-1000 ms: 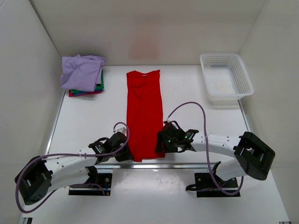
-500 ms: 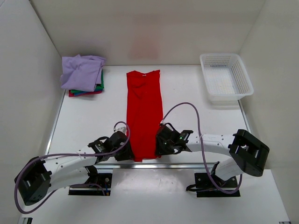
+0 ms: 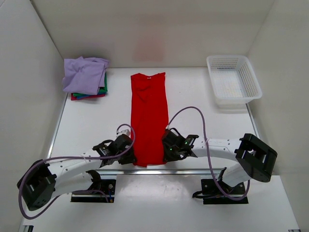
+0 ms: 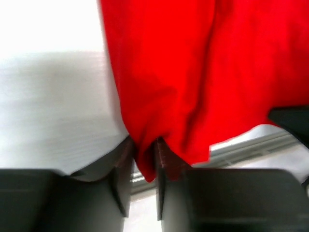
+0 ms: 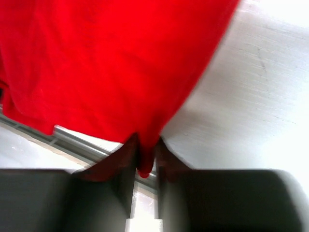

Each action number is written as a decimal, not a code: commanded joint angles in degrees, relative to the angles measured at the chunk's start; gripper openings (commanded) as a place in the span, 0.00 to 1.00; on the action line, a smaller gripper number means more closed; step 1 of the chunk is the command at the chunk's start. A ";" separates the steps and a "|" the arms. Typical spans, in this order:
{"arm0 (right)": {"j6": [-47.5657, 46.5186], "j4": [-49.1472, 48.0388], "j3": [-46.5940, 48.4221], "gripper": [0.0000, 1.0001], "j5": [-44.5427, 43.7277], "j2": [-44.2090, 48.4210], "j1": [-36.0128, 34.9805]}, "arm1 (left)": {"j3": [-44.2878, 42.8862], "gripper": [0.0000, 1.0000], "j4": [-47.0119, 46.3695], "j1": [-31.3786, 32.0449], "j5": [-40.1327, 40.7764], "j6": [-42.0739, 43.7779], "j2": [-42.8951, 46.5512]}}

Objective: Fold and stack the t-shirts
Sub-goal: Grab the bottom of the folded rectangular tshirt with both arms, then fold the folded rectangular tshirt in 1/3 of the way, then grab one side of the 2/3 rectangular tshirt with both arms

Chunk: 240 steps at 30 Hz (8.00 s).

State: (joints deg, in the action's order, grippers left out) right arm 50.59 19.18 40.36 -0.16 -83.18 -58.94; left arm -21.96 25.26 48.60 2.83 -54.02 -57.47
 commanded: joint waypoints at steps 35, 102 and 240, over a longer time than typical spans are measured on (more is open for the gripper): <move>-16.21 18.87 5.33 0.00 13.70 13.83 4.88 | -14.59 0.00 24.05 -9.64 -13.03 12.53 11.77; -37.67 18.71 49.29 0.38 20.99 -28.53 34.15 | -43.88 0.31 0.85 -34.80 -20.93 29.15 -40.79; -15.07 10.27 18.35 0.00 -2.92 -21.33 14.90 | -19.88 0.00 1.81 -19.42 -2.20 22.73 -33.84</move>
State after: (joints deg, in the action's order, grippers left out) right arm 37.30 23.70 63.37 -6.33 -103.48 -44.82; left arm -45.32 20.88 28.80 4.78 -32.95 -89.38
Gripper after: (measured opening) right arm 0.026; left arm 0.031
